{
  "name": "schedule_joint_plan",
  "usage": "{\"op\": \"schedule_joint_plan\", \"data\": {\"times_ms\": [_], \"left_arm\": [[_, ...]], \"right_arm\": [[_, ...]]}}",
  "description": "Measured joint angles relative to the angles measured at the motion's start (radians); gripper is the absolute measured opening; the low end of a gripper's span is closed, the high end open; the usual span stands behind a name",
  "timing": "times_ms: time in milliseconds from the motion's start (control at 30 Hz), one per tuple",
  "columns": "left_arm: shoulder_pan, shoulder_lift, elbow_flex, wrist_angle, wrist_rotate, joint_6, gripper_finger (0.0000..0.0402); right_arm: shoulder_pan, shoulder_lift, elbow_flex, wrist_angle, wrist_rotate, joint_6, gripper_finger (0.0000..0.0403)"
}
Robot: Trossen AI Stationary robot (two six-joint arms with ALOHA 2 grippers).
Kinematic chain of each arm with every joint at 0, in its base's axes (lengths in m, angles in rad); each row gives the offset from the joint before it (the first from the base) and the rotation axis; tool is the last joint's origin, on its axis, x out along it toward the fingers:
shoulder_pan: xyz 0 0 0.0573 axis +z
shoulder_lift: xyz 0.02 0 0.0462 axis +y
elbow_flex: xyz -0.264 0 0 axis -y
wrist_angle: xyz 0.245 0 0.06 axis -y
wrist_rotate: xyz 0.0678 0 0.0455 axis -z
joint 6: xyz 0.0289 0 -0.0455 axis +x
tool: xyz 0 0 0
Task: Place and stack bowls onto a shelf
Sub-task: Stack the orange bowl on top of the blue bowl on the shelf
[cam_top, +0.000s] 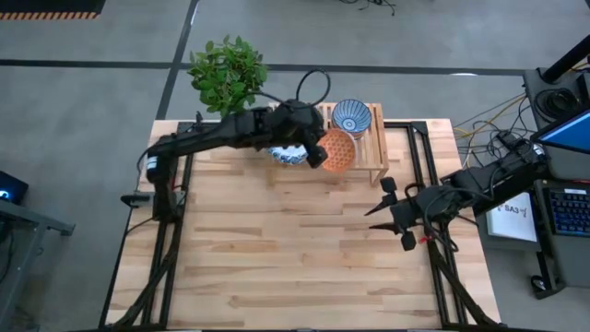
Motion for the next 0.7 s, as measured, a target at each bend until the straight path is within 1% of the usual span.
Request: {"op": "schedule_joint_plan", "data": {"times_ms": [200,367,433,600,700], "left_arm": [[0.014,0.106,0.158,-0.024,0.000,0.042,0.0000],[0.053,0.180,0.284,-0.019,-0.010,0.063,0.0000],[0.072,0.175,0.261,0.046,-0.014,0.061,0.0000],[0.112,0.178,0.254,0.056,-0.017,0.020,0.0000],[0.127,0.187,0.254,0.129,-0.024,0.002,0.0000]], "right_arm": [[0.000,-0.007,-0.023,-0.006,0.000,0.006,0.0148],[0.000,-0.017,-0.049,-0.001,0.003,0.012,0.0148],[0.000,-0.021,-0.049,0.006,0.003,0.013,0.0148],[0.000,-0.035,-0.049,0.010,0.003,0.017,0.0148],[0.000,-0.045,-0.050,0.011,0.004,0.008,0.0148]]}}
